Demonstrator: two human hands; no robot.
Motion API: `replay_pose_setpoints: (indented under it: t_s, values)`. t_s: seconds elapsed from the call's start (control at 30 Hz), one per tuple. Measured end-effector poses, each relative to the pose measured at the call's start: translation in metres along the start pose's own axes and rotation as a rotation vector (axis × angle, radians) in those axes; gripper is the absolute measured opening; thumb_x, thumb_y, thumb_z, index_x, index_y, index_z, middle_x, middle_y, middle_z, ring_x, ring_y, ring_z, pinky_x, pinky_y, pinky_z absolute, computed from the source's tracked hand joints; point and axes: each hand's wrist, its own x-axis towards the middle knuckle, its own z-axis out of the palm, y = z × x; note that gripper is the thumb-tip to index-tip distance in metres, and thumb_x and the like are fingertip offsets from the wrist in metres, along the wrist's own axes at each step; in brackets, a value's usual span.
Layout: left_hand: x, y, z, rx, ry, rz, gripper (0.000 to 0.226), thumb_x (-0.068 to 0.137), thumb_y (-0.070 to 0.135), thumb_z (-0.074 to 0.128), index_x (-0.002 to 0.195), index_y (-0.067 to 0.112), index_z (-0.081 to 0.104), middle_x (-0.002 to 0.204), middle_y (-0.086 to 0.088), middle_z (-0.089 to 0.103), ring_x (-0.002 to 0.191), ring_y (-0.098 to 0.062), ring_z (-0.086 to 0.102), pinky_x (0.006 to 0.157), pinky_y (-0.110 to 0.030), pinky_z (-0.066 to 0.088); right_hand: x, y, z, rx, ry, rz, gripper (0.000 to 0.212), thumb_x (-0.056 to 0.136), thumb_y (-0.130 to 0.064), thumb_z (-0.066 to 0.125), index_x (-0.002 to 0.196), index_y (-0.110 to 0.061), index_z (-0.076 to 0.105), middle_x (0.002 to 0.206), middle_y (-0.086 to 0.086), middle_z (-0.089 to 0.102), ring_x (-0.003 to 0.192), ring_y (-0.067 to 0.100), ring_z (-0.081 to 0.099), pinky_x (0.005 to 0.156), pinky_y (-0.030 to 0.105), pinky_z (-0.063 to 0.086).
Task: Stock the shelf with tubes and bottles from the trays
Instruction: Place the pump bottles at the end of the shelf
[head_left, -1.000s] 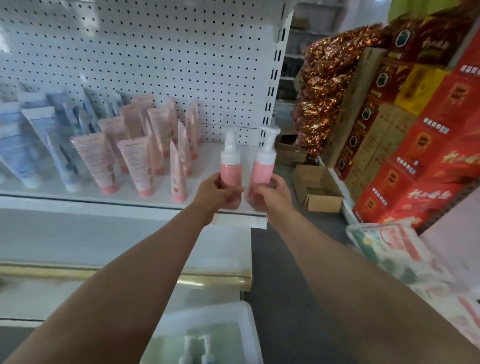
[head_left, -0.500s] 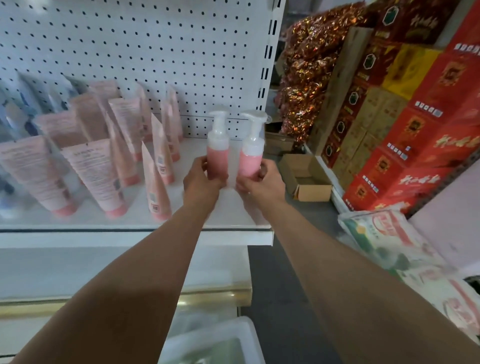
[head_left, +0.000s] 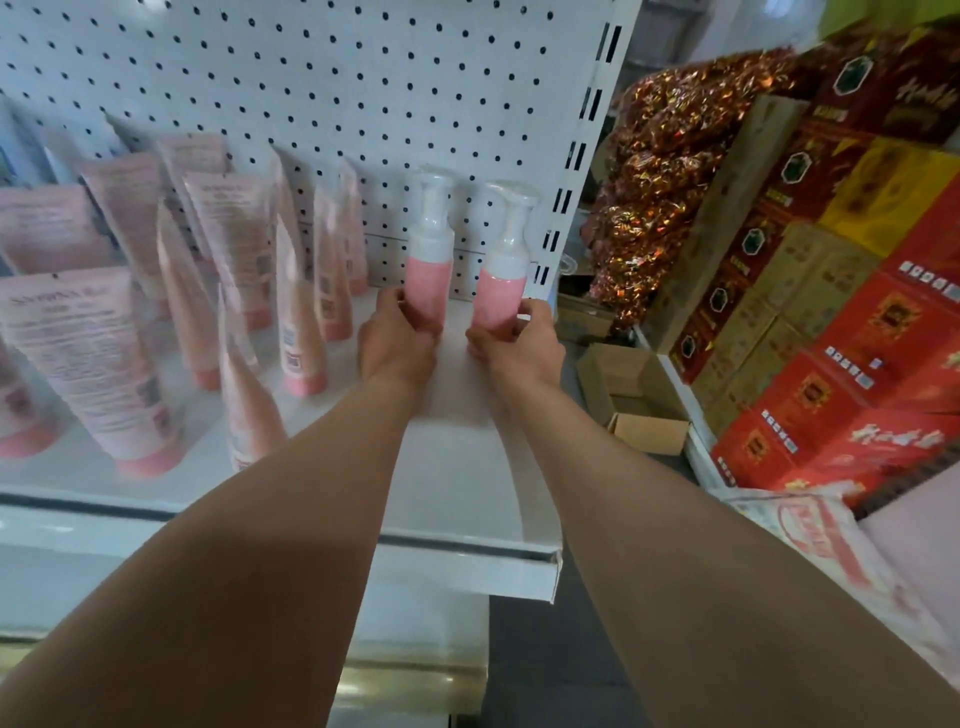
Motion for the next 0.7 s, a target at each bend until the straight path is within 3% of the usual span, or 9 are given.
replay_pose_setpoints:
  t_s: [0.13, 0.27, 0.47, 0.7]
  values:
    - [0.017, -0.002, 0.006, 0.035, -0.002, 0.024, 0.039, 0.086, 0.018, 0.069, 0.123, 0.019, 0.057, 0.117, -0.001, 0.068, 0.108, -0.023, 0.063, 0.086, -0.027, 0.044, 0.028, 0.001, 0.008, -0.059, 0.012, -0.029, 0.051, 0.079, -0.027, 0.083, 0.119, -0.020, 0.052, 0.108, -0.004, 0.067, 0.104, 0.021, 0.064, 0.090, 0.035, 0.052]
    - [0.033, -0.001, 0.015, 0.116, 0.016, 0.017, 0.035, 0.087, 0.030, 0.065, 0.121, 0.027, 0.055, 0.119, -0.002, 0.067, 0.111, -0.029, 0.062, 0.093, -0.038, 0.048, 0.053, 0.002, 0.011, -0.102, 0.009, -0.038, 0.053, 0.079, -0.029, 0.083, 0.119, -0.018, 0.051, 0.104, -0.004, 0.063, 0.104, 0.022, 0.062, 0.086, 0.030, 0.047]
    - [0.051, 0.001, 0.024, 0.316, 0.043, 0.022, 0.042, 0.089, 0.042, 0.060, 0.129, 0.035, 0.050, 0.126, -0.001, 0.066, 0.115, -0.031, 0.060, 0.097, -0.039, 0.044, 0.068, 0.009, 0.016, -0.118, 0.019, -0.056, 0.048, 0.079, -0.033, 0.082, 0.113, -0.020, 0.051, 0.097, -0.008, 0.059, 0.093, 0.016, 0.057, 0.078, 0.024, 0.039]
    - [0.060, -0.001, 0.032, 0.363, 0.068, 0.006, 0.041, 0.089, 0.043, 0.061, 0.128, 0.038, 0.050, 0.125, -0.004, 0.066, 0.119, -0.031, 0.057, 0.096, -0.039, 0.037, 0.070, 0.009, 0.019, -0.167, 0.021, -0.046, 0.051, 0.081, -0.039, 0.078, 0.121, -0.022, 0.051, 0.108, -0.006, 0.065, 0.103, 0.021, 0.062, 0.084, 0.033, 0.048]
